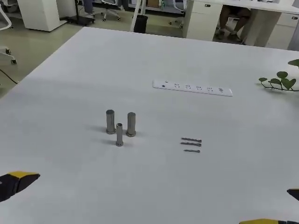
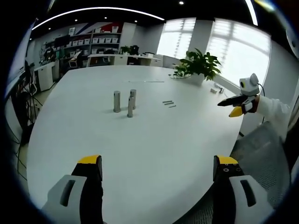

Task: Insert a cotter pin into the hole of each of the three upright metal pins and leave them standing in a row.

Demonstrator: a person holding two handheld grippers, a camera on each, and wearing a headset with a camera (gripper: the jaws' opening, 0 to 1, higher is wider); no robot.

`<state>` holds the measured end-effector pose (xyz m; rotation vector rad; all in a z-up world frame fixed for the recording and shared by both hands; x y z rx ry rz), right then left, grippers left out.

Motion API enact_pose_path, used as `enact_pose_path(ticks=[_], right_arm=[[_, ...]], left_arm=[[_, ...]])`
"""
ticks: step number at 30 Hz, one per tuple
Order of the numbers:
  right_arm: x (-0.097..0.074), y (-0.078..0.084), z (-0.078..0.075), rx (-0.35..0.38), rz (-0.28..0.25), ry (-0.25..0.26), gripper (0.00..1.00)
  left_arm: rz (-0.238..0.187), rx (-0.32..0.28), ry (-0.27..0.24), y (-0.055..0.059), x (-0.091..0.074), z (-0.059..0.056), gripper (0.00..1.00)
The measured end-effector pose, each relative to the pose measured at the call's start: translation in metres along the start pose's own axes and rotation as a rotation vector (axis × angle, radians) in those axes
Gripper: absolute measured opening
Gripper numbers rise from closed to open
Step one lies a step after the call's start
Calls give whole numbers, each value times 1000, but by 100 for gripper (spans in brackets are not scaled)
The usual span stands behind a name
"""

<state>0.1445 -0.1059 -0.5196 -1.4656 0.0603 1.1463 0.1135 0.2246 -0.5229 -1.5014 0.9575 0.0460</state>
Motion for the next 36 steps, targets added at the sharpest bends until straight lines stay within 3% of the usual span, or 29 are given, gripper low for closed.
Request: enact_pose_path(ticks=[5,16,22,36], right_arm=[[0,0,-2,1,6,0,92],[1,4,-1,8,23,-8,92],[1,1,0,-4,19,-7,91],[-4,-3,-6,1,-3,20,90]], left_arm=[[26,-2,-7,4,2,1,98],[39,-1,6,6,3,-3,98],[62,-4,-14,10,3,3,98],[63,-13,-21,8,2,5,98]])
Point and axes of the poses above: the centre of the closed fingertips' face, and the gripper's own axes: x roughly forward along the fingers, z roughly to its left, y roughly out of its underside, the point moved 3 cm from there along -x, roughly backward along the fingers, and after that the axes turned 2 degrees about -y, right-handed, at the moved point
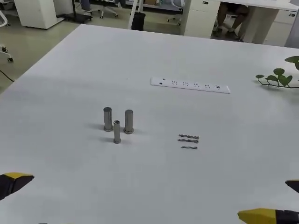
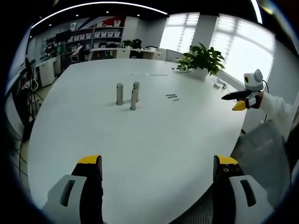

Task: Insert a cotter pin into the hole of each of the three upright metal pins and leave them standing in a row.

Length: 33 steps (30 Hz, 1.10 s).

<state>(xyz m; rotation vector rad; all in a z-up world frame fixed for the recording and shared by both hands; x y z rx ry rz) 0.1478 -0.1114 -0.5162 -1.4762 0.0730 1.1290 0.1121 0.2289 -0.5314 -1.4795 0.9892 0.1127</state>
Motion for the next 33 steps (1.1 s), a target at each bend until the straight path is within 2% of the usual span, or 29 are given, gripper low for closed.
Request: enact_pose_path(ticks=[15,21,28,33], right_arm=[[-2,1,-1,7,8,6,89],[0,0,1,6,13,5,89],[1,0,1,8,16,5,89],[1,0,1,10,15,7,89]], left_arm=[[-25,-12,9,-7,5,-1,98],[-24,-5,29,-9,10,-6,98],[-3,4,53,-6,14,-11,98],[-12,-11,48,-8,15,-9,98]])
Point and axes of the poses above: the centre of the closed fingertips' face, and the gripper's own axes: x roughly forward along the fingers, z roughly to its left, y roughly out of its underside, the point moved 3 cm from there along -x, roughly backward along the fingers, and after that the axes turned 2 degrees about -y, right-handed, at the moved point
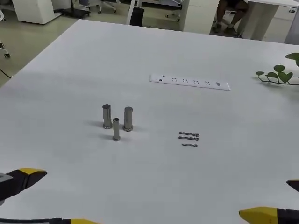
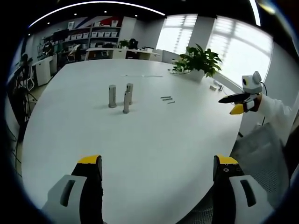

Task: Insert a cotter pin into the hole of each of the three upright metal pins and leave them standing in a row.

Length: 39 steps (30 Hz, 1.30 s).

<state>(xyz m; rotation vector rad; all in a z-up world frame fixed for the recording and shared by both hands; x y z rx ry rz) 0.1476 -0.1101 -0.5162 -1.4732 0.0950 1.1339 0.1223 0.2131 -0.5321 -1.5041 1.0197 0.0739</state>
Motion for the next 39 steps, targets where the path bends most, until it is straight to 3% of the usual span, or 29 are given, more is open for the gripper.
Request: enact_pose_path(ticks=[3,8,10,13,32,37,39], right_arm=[[0,1,0,3,1,2,89],[1,4,-2,18,6,6,88],[1,5,-3,19,9,6,88],[1,5,-4,23,10,11,88],[1,7,-6,41,16,21,87],[1,8,-5,48,11,24,87],[0,8,-4,50,12,24,87]], left_arm=[[1,-51,4,-3,0,3,98],[-35,-53,-13,-13,0,9,97],[-42,-70,11,-17,1,9,91],[-60,-77,10,-22,2,12,91],[-137,83,60,-69,29,14,83],[-138,160,79,-81,41,17,81],[-171,228,65,-90,45,21,80]])
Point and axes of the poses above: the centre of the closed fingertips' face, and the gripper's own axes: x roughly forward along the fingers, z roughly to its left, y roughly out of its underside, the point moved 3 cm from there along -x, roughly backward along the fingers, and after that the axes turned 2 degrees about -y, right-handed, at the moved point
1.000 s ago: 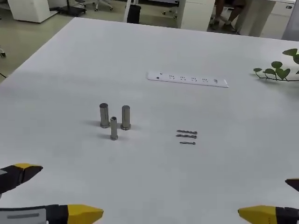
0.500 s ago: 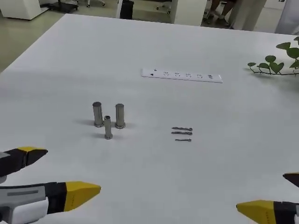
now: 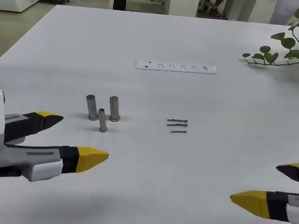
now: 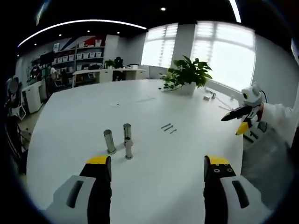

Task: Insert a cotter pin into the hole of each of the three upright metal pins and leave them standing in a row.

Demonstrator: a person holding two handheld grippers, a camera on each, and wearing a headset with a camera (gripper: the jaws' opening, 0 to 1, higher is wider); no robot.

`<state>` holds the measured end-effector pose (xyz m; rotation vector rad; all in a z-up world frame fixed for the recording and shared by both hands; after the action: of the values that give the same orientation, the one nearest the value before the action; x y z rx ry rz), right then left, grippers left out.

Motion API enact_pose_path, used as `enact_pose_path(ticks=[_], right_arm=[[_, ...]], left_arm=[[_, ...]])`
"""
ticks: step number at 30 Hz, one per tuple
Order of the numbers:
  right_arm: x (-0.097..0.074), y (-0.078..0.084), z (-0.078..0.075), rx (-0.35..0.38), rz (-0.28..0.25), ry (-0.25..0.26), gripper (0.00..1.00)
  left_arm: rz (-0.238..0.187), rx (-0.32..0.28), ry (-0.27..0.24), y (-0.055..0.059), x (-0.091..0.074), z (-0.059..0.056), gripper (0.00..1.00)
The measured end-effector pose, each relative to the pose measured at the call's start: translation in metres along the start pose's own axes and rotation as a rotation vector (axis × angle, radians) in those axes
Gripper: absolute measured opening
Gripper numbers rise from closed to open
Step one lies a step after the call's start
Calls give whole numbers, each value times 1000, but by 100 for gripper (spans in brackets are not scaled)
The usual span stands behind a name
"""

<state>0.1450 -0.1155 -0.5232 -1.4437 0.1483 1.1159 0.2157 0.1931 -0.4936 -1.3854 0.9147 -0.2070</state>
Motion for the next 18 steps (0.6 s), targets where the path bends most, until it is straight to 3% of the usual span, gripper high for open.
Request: enact_pose_path(ticks=[4,7,18], right_arm=[[-1,2,0,9,0,6,86],[-2,3,0,15,-1,10,86],[-4,3,-1,24,-1,24,86]], left_arm=[[-23,19,2,-6,7,4,80],[-43,19,4,-10,15,8,72],[-54,21,3,-10,39,24,63]])
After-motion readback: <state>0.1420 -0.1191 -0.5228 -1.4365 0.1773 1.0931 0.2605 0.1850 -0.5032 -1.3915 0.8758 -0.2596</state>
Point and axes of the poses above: the centre of the closed fingertips' face, and the gripper's own axes: x roughly forward along the fingers, z roughly to its left, y roughly out of its underside, the point moved 3 cm from there along -x, roughly backward along the fingers, and after that the axes turned 2 degrees about -y, right-handed, at the moved point
